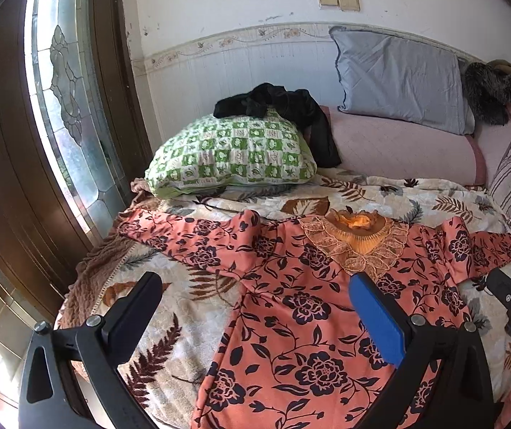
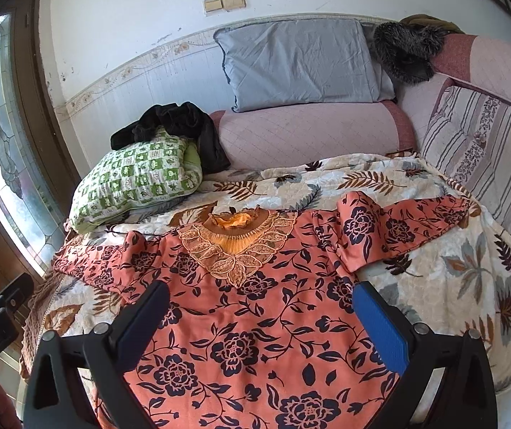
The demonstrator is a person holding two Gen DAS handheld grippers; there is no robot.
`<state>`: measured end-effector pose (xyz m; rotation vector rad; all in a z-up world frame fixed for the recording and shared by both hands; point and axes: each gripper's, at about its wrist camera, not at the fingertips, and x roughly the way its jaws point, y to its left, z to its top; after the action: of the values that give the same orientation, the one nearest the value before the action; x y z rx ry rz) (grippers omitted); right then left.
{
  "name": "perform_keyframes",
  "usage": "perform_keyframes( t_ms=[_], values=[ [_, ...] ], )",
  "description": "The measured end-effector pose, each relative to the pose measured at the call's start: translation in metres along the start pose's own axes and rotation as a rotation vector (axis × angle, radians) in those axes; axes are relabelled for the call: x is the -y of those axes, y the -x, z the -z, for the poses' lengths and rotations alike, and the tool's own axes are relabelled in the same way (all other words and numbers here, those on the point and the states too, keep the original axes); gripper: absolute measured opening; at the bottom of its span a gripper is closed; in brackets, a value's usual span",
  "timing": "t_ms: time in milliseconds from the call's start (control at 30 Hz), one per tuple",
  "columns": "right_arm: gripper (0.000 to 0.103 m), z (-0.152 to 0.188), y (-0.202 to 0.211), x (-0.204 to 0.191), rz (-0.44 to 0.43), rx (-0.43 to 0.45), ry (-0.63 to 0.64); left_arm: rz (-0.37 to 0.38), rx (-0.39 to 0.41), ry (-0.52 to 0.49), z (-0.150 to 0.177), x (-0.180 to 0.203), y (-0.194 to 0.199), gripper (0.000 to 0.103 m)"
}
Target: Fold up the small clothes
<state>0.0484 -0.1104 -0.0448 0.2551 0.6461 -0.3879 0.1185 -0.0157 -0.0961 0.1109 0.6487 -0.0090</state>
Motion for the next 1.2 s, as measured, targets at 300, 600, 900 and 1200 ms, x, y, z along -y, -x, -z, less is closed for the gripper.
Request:
perform_keyframes(
  t_ms=[300, 600, 900, 1200],
  values=[
    [0.103, -0.009, -0.092, 0.182, -0.062, -0.051, -0.378, 0.036, -0.190, 0.028, 0.015, 0.045, -0.143, 0.103],
    [0.082, -0.015, -0.166, 0.389, -0.056, -0.025, -0.831, 0.070, -0.182, -0.007, 0.026, 0.085, -0.218, 0.103],
    [0.045, -0.017, -0.250, 0.480, 0.107, -0.010, -1.020, 0.005, -0.263, -0.058, 0.038, 0.087, -0.268, 0.103],
    [0.007, -0.054, -0.242, 0.448, 0.118, 0.087, -0.877, 0.019, -0.250, -0.042, 0.029, 0.079, -0.262, 0.103]
  ],
)
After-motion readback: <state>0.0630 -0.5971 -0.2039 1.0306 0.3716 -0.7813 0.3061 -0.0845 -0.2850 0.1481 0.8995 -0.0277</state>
